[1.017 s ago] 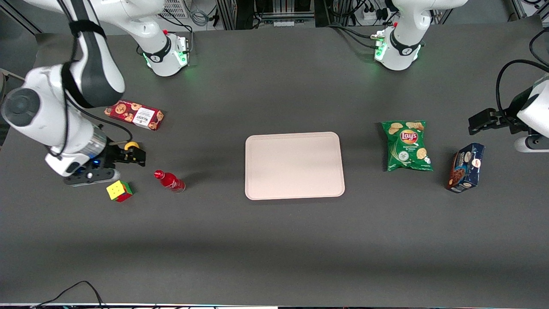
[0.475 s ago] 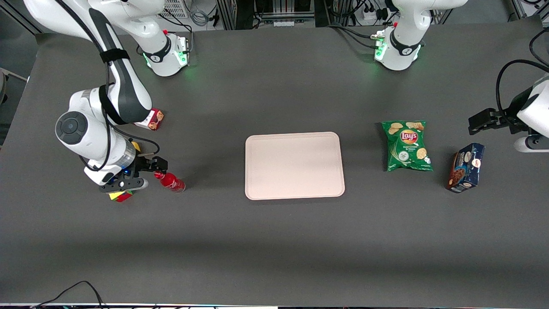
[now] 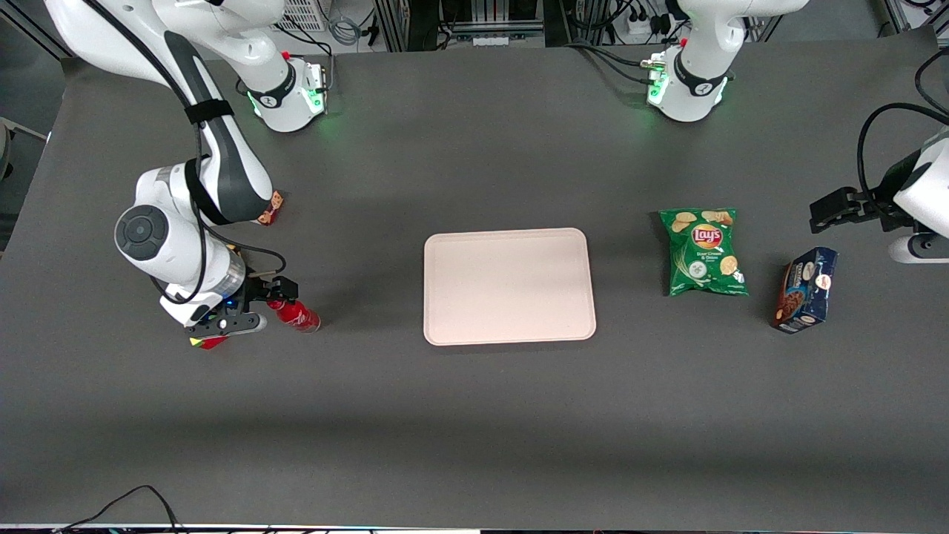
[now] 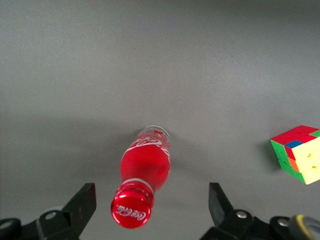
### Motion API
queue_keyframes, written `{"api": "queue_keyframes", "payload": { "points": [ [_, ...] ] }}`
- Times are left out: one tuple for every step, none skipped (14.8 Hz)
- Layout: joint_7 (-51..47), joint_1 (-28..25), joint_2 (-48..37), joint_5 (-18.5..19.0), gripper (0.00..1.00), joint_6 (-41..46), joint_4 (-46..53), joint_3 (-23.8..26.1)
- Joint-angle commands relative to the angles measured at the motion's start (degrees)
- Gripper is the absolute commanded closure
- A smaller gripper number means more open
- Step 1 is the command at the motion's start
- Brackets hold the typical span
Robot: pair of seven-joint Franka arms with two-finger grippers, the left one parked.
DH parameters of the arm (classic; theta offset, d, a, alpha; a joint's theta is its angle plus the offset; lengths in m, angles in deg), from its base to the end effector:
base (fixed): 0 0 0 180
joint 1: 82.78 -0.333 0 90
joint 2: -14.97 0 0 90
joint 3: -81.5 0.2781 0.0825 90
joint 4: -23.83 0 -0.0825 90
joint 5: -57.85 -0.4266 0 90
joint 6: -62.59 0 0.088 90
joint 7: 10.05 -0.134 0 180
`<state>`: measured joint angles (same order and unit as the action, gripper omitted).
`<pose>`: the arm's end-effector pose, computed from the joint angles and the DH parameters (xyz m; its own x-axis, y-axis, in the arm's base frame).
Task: Place coke bottle on tray
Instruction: 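Close the right gripper around the bottle's neck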
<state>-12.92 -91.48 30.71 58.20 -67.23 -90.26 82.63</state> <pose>0.6142 0.1062 0.2344 0.9922 0.1243 -0.0001 0.1243 -0.9922 -0.0007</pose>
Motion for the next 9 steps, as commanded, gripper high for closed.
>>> {"api": "queue_keyframes", "payload": {
  "points": [
    [-1.9,-0.3,0.2,1.1,0.07,-1.8,-0.7,0.3],
    [-1.9,-0.3,0.3,1.1,0.11,-1.8,-0.7,0.3],
    [-1.9,-0.3,0.4,1.1,0.15,-2.0,-0.7,0.3],
    [-1.9,-0.3,0.5,1.1,0.18,-2.3,-0.8,0.3],
    [-1.9,-0.3,0.7,1.1,0.21,-2.4,-0.8,0.3],
    [-1.9,-0.3,0.7,1.1,0.23,-2.5,-0.8,0.3],
    [-2.0,-0.3,0.8,1.1,0.24,-2.6,-0.9,0.5],
    [-2.0,-0.3,0.8,1.1,0.25,-2.6,-1.0,0.6],
    [-2.0,-0.3,0.8,1.1,0.28,-2.6,-1.0,0.6]
  ]
}}
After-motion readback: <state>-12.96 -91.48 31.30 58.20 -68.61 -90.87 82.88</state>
